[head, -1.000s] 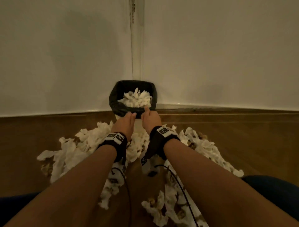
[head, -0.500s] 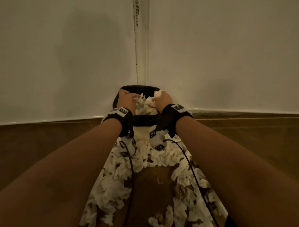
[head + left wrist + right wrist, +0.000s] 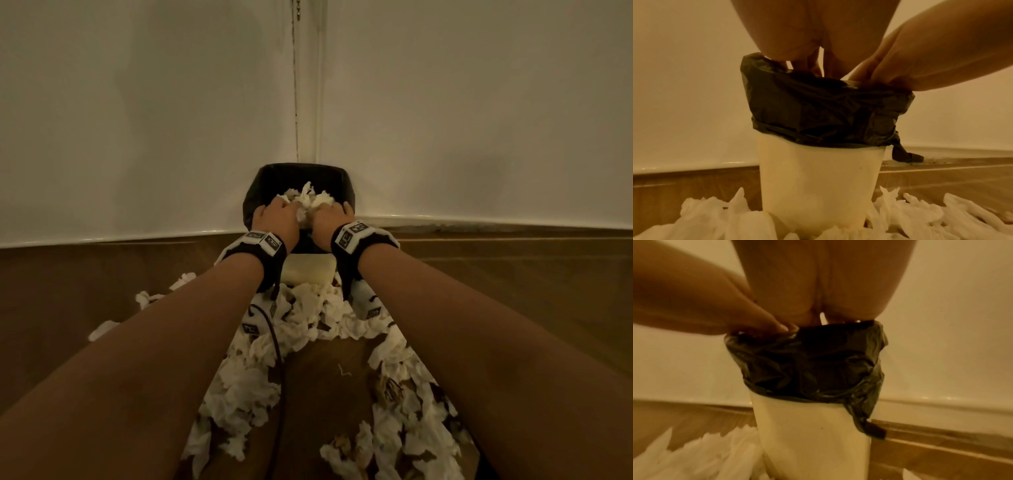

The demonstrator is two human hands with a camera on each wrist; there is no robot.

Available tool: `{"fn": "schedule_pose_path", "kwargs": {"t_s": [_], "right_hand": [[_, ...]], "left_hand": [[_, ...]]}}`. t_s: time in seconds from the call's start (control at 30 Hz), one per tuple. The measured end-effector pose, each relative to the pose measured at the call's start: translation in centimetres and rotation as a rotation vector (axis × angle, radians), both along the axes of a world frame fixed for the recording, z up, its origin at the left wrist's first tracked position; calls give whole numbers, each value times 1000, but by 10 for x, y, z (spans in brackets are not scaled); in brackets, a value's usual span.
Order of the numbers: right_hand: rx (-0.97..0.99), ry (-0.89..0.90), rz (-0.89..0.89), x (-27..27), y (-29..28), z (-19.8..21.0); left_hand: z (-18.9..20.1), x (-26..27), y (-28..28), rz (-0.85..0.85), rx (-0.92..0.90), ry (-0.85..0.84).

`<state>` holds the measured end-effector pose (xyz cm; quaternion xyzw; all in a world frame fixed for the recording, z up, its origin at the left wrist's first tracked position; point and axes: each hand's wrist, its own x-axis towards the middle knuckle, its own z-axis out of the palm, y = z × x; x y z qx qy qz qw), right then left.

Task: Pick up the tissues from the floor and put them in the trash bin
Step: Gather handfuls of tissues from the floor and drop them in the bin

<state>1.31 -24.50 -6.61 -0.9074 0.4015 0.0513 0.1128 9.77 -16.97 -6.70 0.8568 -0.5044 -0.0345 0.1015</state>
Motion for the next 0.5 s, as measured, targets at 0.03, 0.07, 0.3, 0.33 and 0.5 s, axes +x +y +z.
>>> {"fn": "schedule_pose_path", "kwargs": {"t_s": [0.03, 0.07, 0.3, 0.33, 0.5], "right_hand": [[-7, -5, 12, -2, 0, 1], [-30, -58, 20, -7, 0, 3], [-136, -587, -318, -59, 30, 13], [-96, -596, -403, -70, 34, 6], [189, -424, -682, -136, 59, -51]], "left_hand": [[-1, -1, 4, 23, -63, -1], [-2, -3, 8, 43, -133, -3], [-11, -52, 48, 12, -414, 143], [-18, -61, 53, -21, -392, 215], [-63, -108, 83, -191, 28, 446]]}}
